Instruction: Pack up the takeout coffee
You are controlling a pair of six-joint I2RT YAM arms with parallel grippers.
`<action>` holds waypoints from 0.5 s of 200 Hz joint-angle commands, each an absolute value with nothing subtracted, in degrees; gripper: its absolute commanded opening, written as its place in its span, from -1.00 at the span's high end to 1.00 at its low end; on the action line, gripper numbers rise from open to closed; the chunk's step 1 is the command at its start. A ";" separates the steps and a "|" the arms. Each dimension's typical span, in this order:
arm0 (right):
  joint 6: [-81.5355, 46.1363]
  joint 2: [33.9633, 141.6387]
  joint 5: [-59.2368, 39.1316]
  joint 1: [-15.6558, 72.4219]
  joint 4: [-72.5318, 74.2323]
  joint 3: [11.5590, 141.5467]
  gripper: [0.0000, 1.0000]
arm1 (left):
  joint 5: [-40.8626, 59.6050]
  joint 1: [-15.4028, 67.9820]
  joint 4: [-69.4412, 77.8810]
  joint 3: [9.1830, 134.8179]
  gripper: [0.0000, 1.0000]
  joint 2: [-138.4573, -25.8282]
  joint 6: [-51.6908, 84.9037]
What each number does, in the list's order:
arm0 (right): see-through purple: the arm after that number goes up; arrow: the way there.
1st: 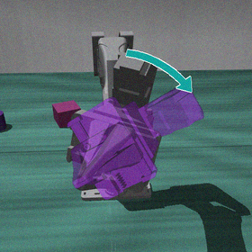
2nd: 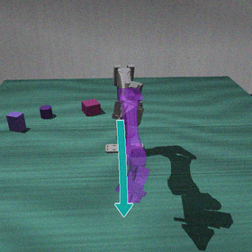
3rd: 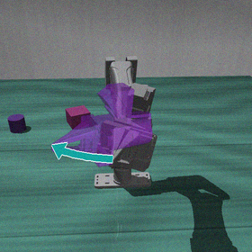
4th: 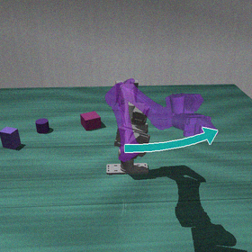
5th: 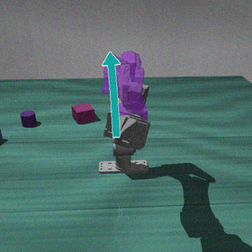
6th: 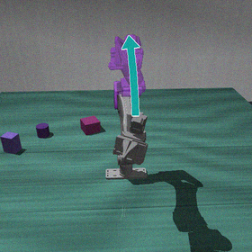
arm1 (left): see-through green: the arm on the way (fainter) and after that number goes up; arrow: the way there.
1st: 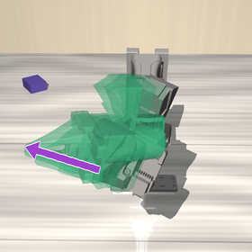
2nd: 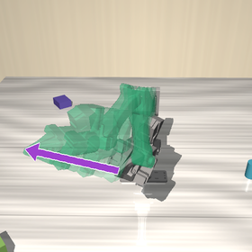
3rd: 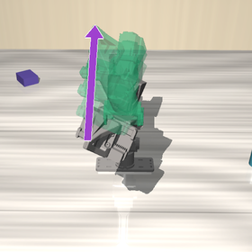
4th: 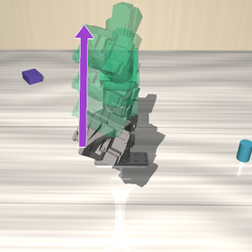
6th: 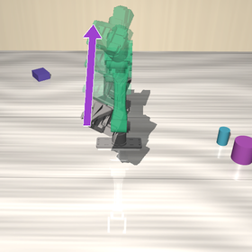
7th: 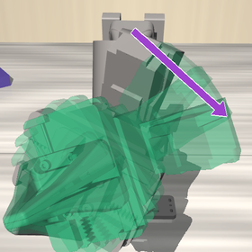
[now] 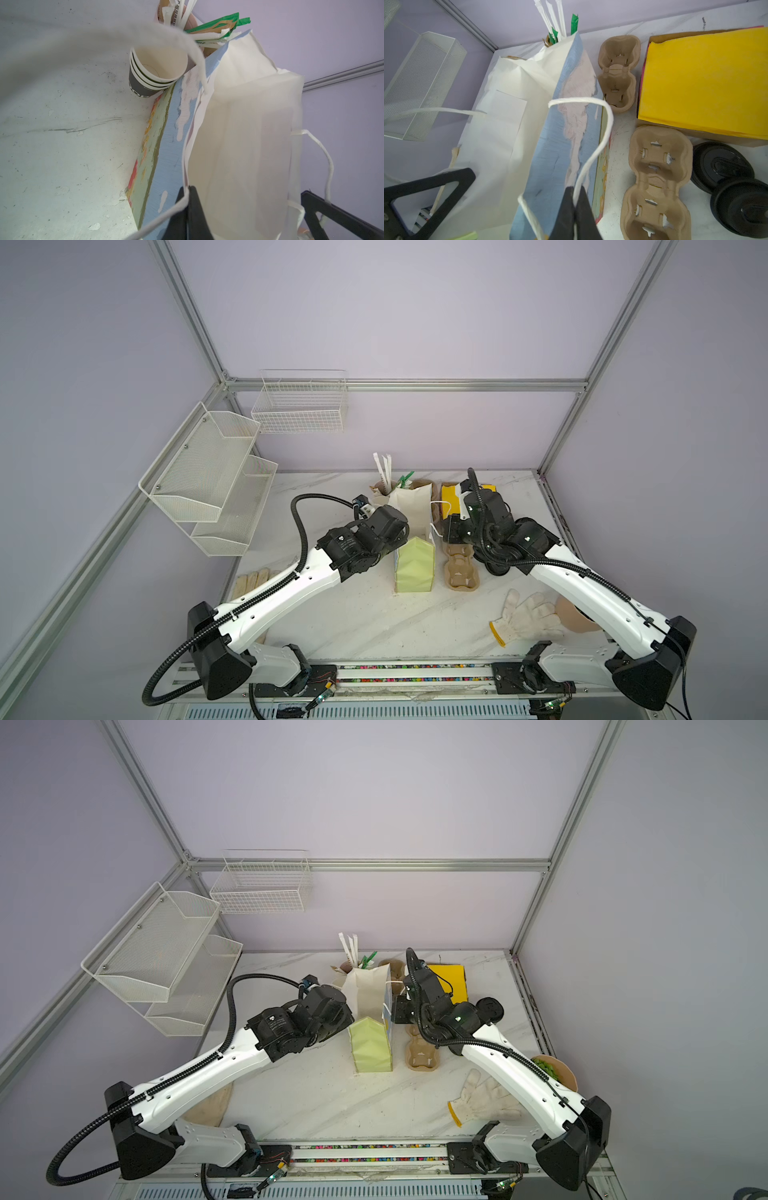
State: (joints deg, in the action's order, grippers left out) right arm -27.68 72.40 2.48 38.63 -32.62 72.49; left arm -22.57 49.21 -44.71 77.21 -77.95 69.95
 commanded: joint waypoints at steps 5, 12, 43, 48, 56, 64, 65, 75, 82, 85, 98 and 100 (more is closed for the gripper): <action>-27.09 69.87 -4.51 32.99 -28.92 70.59 1.00 | -23.36 49.41 -44.68 74.36 1.00 -76.44 70.11; -26.81 69.97 -6.67 31.39 -28.34 69.68 1.00 | -23.42 49.40 -44.50 74.03 1.00 -76.17 70.13; -25.68 70.56 -12.83 29.36 -24.57 66.79 1.00 | -23.07 49.43 -43.79 73.39 1.00 -76.08 69.94; -25.46 70.67 -13.71 29.36 -23.87 66.49 1.00 | -22.88 49.40 -43.63 73.32 1.00 -76.11 69.96; -25.27 70.88 -15.30 29.40 -22.63 65.88 1.00 | -22.62 49.37 -43.48 73.30 1.00 -76.22 69.78; -25.01 71.30 -16.50 29.32 -21.98 65.53 1.00 | -22.31 49.46 -43.28 73.39 1.00 -76.35 69.74; -24.98 71.34 -16.60 29.34 -21.93 65.46 1.00 | -22.27 49.43 -43.26 73.39 1.00 -76.37 69.76; -24.62 71.71 -18.01 29.32 -21.43 65.22 1.00 | -21.75 49.40 -42.82 73.55 1.00 -76.45 69.52; -24.52 71.87 -18.56 29.32 -21.15 65.03 1.00 | -21.40 49.39 -42.59 73.69 1.00 -76.51 69.35; -24.52 71.85 -18.59 29.27 -21.10 64.90 1.00 | -21.35 49.39 -42.50 73.79 1.00 -76.55 69.27; -24.57 71.61 -18.20 29.22 -21.18 64.82 1.00 | -20.85 49.39 -41.92 74.00 1.00 -76.60 68.85; -24.58 71.58 -18.13 29.19 -21.23 64.90 1.00 | -20.72 49.39 -41.79 74.00 1.00 -76.56 68.76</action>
State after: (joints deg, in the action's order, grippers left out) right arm -25.69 71.50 -15.33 29.26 -23.57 65.32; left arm -22.28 49.28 -42.98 75.94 -76.79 69.84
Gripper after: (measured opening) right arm 0.054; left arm 0.047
